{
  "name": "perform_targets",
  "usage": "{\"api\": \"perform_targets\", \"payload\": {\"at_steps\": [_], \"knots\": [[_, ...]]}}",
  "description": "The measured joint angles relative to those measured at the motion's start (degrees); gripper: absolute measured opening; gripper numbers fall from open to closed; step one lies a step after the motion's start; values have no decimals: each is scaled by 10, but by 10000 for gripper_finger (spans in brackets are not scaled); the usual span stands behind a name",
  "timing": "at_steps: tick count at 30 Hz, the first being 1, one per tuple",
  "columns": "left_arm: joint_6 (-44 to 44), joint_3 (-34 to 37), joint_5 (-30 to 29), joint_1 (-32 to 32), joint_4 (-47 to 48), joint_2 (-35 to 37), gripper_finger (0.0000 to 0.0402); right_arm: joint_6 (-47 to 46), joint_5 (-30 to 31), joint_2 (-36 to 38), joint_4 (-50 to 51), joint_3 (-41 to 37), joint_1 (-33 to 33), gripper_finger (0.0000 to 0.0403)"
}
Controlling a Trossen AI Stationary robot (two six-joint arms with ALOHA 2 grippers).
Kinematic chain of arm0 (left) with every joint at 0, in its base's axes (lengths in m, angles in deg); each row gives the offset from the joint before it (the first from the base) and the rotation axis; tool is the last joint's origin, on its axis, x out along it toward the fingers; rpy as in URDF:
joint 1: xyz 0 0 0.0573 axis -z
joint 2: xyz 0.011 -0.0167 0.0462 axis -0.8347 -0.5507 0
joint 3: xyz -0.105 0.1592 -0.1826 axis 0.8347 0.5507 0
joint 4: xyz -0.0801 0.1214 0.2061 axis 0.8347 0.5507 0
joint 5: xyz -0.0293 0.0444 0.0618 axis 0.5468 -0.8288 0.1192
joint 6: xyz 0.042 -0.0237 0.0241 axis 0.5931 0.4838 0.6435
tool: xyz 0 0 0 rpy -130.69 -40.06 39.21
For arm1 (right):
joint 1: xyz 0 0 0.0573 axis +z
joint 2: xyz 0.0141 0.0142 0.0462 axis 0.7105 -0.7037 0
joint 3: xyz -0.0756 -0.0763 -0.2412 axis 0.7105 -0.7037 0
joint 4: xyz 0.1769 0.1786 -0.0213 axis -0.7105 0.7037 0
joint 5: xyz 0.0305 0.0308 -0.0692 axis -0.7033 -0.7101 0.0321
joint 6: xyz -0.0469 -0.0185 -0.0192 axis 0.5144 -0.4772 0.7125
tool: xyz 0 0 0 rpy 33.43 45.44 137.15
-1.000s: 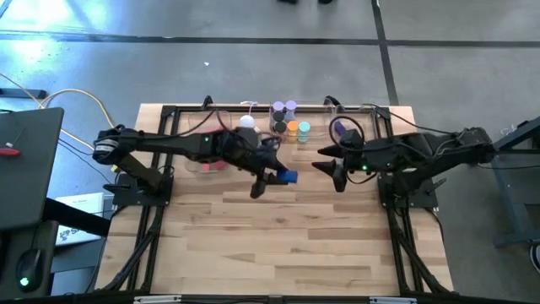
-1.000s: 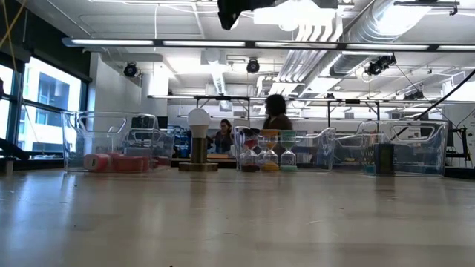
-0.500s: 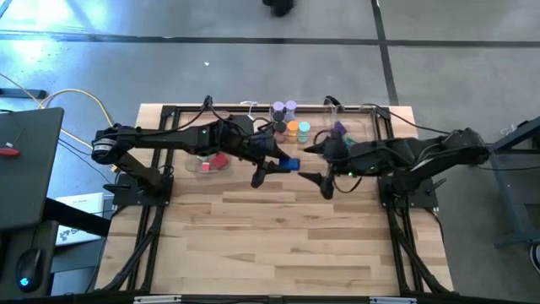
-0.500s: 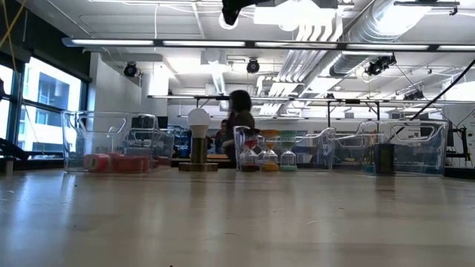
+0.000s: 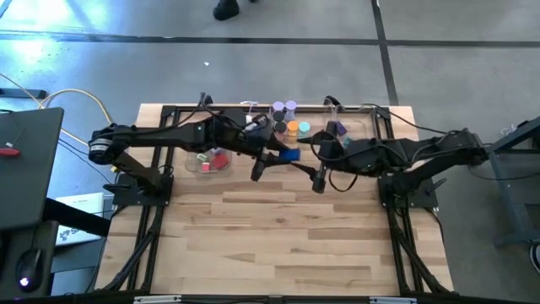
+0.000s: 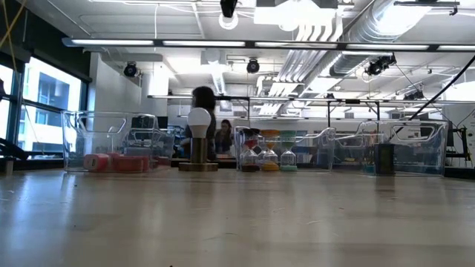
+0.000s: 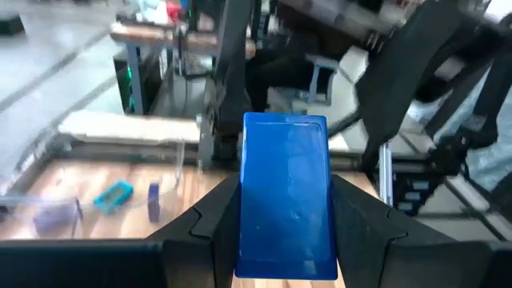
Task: Pick & Place Office items
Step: Put the blue digital clock into the right transparent bin
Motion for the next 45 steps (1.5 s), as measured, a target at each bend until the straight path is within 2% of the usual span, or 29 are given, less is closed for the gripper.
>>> {"api": "perform_targets", "payload": {"at_steps": [6, 11, 19, 30, 37, 45], "knots": [[-2, 0, 0, -3, -6, 8, 144, -1, -31, 0, 5, 0, -32, 294], [7, 0, 2, -3, -6, 7, 144, -5, -100, -3, 9, 0, -55, 294], [11, 0, 4, -8, -6, 7, 144, -5, -147, -5, 11, 0, -86, 289], [13, 0, 9, -17, -6, 7, 144, -4, -162, -5, 15, 0, -87, 210], [3, 0, 40, -22, -4, 7, 144, -9, -189, -5, 16, 0, -93, 154], [-6, 1, 38, -23, -3, 6, 144, -34, -210, -5, 33, 0, -109, 158]]}}
